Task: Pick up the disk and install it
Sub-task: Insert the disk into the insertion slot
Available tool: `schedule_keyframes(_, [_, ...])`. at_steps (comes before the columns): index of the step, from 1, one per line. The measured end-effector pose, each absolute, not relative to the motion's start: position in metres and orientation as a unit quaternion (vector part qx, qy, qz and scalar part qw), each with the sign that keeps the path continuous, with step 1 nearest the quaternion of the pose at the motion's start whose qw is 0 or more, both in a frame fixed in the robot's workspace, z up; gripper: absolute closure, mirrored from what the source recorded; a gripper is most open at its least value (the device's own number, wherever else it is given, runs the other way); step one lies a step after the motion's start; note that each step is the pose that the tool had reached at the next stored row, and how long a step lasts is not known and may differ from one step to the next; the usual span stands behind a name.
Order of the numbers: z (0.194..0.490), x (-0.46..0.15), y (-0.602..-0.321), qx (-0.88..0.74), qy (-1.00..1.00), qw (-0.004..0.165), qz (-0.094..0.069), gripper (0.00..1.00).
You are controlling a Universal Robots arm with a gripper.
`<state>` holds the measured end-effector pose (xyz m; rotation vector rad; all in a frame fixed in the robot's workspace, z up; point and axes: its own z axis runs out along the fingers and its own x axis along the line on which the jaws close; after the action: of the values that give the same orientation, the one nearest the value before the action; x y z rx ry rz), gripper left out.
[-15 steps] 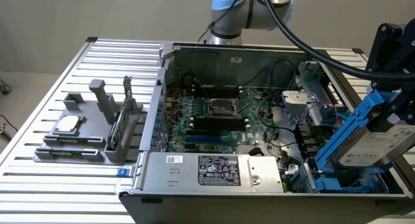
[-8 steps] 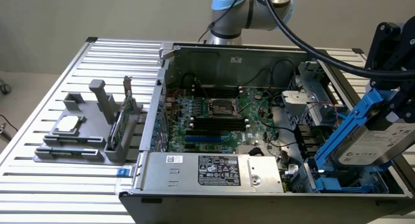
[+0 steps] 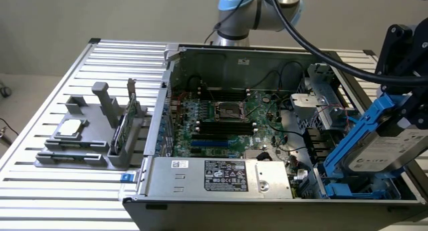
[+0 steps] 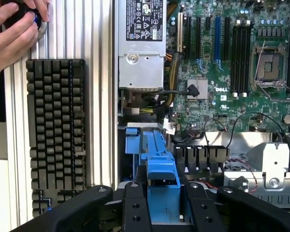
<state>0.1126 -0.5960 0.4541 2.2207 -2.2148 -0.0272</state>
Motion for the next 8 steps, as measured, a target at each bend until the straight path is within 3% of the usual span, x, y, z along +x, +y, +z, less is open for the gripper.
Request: schedule_keyframes(8, [0.4506,0.1115,-0.5988,0.712,-0.702,0.0,-0.011,0.67])
